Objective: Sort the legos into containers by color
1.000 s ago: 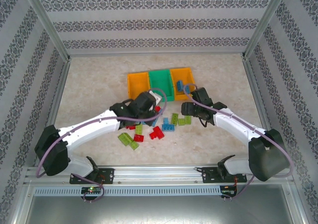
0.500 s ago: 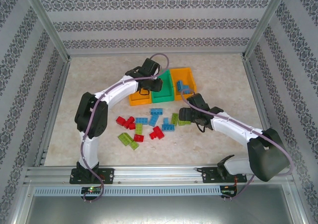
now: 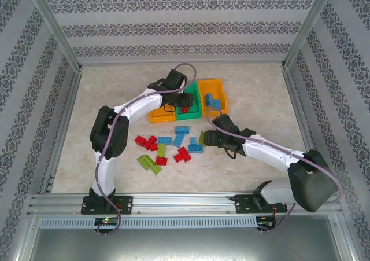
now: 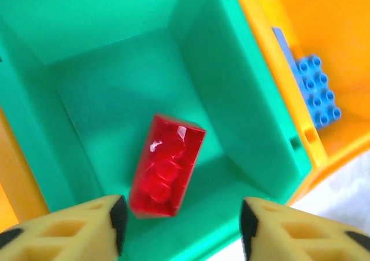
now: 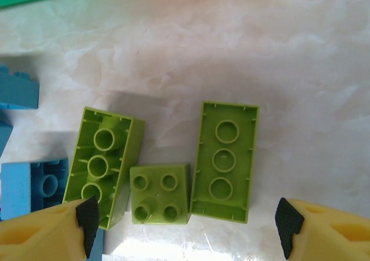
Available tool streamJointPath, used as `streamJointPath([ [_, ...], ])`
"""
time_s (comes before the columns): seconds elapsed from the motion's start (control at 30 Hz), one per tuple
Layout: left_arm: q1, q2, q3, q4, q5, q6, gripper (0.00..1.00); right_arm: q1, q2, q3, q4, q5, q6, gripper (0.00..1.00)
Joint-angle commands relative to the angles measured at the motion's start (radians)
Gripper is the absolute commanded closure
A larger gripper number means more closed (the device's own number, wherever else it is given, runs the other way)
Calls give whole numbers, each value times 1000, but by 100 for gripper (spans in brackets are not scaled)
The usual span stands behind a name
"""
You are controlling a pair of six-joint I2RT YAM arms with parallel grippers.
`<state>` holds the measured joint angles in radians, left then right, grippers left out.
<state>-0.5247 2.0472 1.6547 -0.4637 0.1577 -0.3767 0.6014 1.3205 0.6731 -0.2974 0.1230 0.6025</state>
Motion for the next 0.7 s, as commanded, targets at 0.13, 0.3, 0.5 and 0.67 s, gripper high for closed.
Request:
streamJointPath([
  [0.13,-14,-86,-91,37,-3,-3,21,32,32,36,3,43,6,19],
  [0.3,-24,-146,-173,106,19,16,18,52,100,124,-34,49,-7,21],
  [0.5,-26,-207,-271,144,28,16,17,52,156,174,-94,82,0,22],
  [0.67,-29,-290,-377,204,30,-1,17,-2,155,157,-109,103,0,24],
])
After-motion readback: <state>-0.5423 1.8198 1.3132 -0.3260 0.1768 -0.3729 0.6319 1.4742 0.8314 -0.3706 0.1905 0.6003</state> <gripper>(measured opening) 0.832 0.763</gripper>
